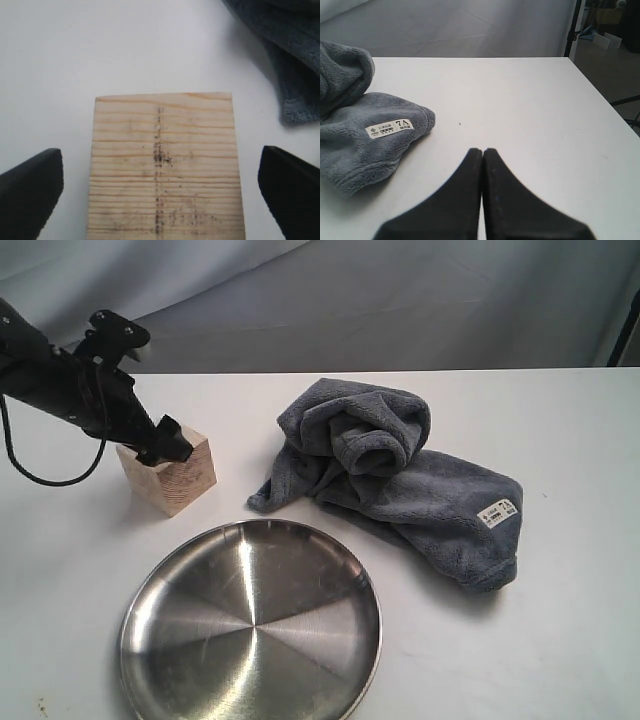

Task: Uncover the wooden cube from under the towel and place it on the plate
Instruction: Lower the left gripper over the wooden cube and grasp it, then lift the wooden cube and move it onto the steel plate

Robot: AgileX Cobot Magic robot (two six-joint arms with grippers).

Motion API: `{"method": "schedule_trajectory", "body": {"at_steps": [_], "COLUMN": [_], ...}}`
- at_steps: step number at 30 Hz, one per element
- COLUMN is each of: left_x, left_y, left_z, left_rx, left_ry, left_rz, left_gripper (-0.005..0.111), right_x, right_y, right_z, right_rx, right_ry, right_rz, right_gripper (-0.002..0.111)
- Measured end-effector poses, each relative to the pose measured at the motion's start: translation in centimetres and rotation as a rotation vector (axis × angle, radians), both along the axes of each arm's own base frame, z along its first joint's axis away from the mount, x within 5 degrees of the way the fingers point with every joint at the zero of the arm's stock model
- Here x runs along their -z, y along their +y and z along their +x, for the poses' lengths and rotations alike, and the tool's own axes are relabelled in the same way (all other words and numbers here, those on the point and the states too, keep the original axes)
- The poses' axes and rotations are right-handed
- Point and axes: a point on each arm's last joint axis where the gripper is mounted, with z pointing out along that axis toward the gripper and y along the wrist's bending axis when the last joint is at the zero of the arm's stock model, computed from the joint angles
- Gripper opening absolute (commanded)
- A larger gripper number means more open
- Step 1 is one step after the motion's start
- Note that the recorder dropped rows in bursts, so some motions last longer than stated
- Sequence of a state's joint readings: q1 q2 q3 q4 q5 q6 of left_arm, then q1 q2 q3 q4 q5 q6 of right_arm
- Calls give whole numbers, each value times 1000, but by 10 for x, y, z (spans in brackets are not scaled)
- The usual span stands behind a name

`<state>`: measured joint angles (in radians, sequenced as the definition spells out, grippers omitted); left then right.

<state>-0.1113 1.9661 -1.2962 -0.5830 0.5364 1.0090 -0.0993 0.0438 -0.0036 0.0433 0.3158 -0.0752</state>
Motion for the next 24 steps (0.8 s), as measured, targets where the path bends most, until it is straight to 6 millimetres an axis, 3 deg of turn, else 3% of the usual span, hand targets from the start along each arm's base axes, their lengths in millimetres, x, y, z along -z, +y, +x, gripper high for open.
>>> {"method": "schedule_trajectory", "body": {"at_steps": [10,19,22,24], "left_x": [32,33,32,32], "left_y": [0,1,0,-1], "left_z": [4,6,6,7], "left_rx": [27,10,-6,-12], "left_ry": [54,37,38,37], "left_rz": [28,25,6,0], "left_gripper": [105,104,93,75], "right_x": [0,0,0,0], "right_y": [0,0,0,0], "right_z": [0,0,0,0], "right_rx": [0,0,0,0], "right_ry": [0,0,0,0], "right_rz": [0,0,0,0], "right_gripper": [0,0,0,0]}}
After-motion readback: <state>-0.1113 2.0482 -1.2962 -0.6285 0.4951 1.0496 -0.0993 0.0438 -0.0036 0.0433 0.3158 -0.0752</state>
